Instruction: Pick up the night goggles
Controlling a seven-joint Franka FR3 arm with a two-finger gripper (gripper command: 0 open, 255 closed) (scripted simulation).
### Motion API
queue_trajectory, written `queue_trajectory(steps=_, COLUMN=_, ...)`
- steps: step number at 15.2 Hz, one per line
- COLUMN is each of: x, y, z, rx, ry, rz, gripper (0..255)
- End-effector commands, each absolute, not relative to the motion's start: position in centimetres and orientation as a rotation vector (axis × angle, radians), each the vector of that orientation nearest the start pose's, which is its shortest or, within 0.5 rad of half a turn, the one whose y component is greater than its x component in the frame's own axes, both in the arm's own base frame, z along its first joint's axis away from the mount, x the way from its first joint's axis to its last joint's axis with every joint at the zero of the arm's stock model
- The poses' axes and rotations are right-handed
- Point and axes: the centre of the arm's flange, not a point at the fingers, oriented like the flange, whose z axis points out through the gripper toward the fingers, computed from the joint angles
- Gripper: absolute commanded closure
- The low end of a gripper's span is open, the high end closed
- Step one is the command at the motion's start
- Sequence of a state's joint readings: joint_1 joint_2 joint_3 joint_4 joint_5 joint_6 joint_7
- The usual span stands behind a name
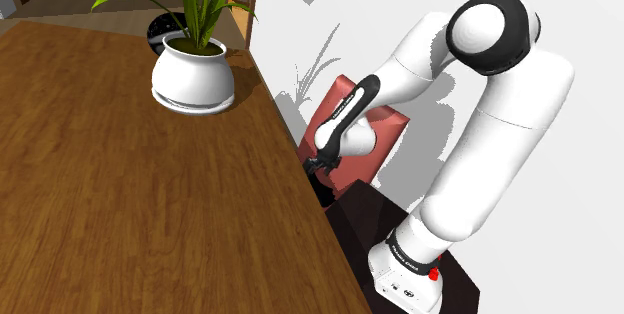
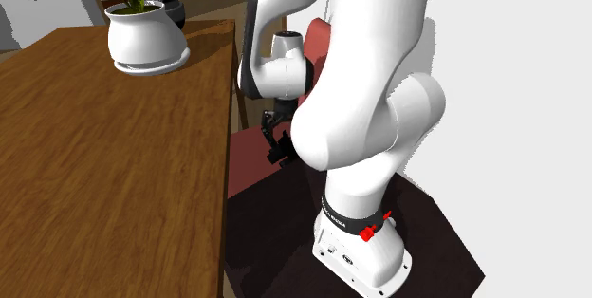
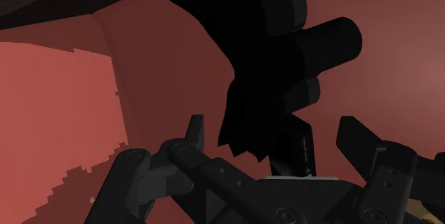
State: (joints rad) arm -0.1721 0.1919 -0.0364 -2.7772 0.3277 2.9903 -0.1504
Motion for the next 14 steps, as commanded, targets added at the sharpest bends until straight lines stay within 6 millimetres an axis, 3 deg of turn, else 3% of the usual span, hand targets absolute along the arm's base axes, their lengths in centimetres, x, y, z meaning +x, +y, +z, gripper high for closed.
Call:
queue_trajectory(steps=1, x=36.3, y=-10.0, z=14.7, rx=-3.044, ry=0.588, rz=-0.048, gripper=0)
queue_trajectory(steps=4, x=36.3, y=-10.0, z=12.8, rx=-3.044, ry=0.588, rz=-0.048, gripper=0)
queue_trajectory(steps=6, x=36.3, y=-10.0, z=12.8, rx=-3.044, ry=0.588, rz=-0.048, gripper=0)
queue_trajectory(steps=7, x=36.2, y=-10.0, z=12.8, rx=-3.044, ry=0.588, rz=-0.048, gripper=255)
queue_trajectory(steps=14, x=36.2, y=-10.0, z=12.8, rx=-3.044, ry=0.588, rz=-0.048, gripper=255)
